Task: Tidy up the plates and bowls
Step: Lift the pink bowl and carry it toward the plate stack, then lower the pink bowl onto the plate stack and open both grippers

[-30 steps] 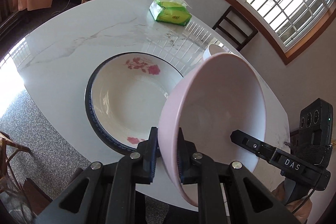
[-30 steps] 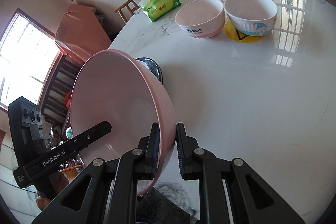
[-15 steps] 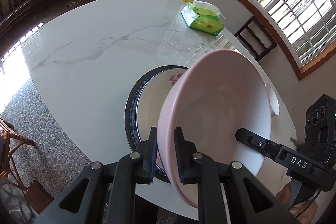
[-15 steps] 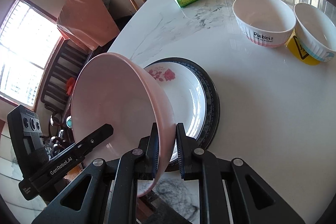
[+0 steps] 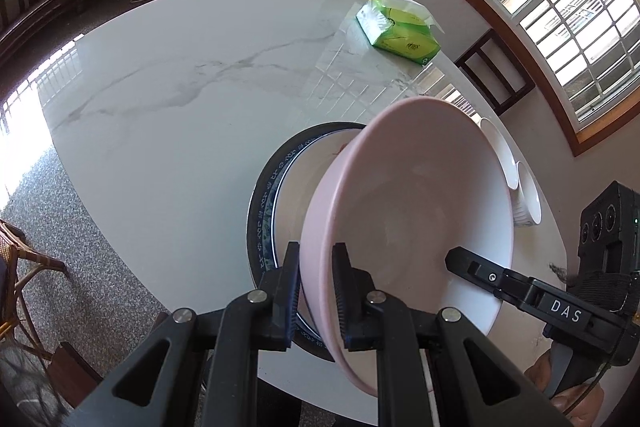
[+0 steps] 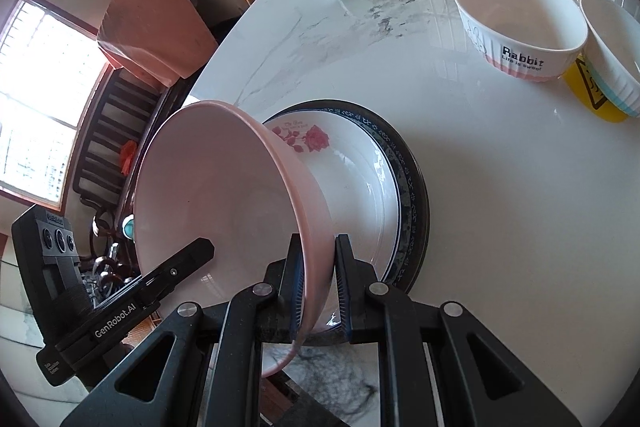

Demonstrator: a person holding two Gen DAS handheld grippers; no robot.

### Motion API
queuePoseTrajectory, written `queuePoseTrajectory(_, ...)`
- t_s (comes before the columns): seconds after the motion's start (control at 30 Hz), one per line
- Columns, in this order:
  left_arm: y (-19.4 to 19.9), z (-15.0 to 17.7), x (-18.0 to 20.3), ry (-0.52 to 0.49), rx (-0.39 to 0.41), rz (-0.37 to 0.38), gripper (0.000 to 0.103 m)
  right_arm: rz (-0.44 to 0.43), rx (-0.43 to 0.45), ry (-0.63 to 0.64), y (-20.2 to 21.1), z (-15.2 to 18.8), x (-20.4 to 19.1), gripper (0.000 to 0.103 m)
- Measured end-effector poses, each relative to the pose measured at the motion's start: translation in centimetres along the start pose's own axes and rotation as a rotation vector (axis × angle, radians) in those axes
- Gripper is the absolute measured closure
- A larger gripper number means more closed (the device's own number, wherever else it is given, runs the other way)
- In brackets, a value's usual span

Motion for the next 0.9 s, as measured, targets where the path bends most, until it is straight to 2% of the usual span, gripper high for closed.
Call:
queuePoseTrajectory(0.23, 0.5, -0.3, 0.2, -0.063, 0.089, -0.044, 0.087, 0.0, 0.018, 0.006, -0.1, 0.0, -0.3, 0.088)
queuePoseTrajectory(0.33, 1.1, -0.5, 0.2, -0.1, 0.142, -0.076, 0.08, -0.001, 0.039, 0.029, 0.2, -0.1, -0.8, 0.084)
queuePoseTrajectory(0.47, 1.9, -0.6, 0.6, -0.166, 0.202, -0.121, 0.08, -0.004, 0.138, 0.056, 1.6, -0.5, -1.1, 0.08)
queuePoseTrajectory(0.63, 3.3, -0.3, 1.0, -0.216, 0.249, -0.148, 0.076, -0.064, 0.238, 0.017, 3.9, -0.2, -0.4, 0.08)
queuePoseTrajectory(0.77, 4.7, -0.4, 1.7, -0.243, 0.281, -0.148, 0.074, -0.078, 0.363, -0.064, 7.6, 1.0, 2.7, 0.078)
queuePoseTrajectory(0.9, 5.6, -0.2, 3.5, -0.263, 0.286, -0.111, 0.07, -0.055, 0.436, -0.152, 10.7, 1.9, 7.1, 0.078)
Point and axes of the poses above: each gripper's, at about its wrist camera, not at the fingertips, and y roughly against the way its jaws point, x to its right, z to its underside, the point moved 4 cm from there along -y, roughly the way its jaws point, and after that the axes turned 15 degrees about x, right-handed, at the moved point
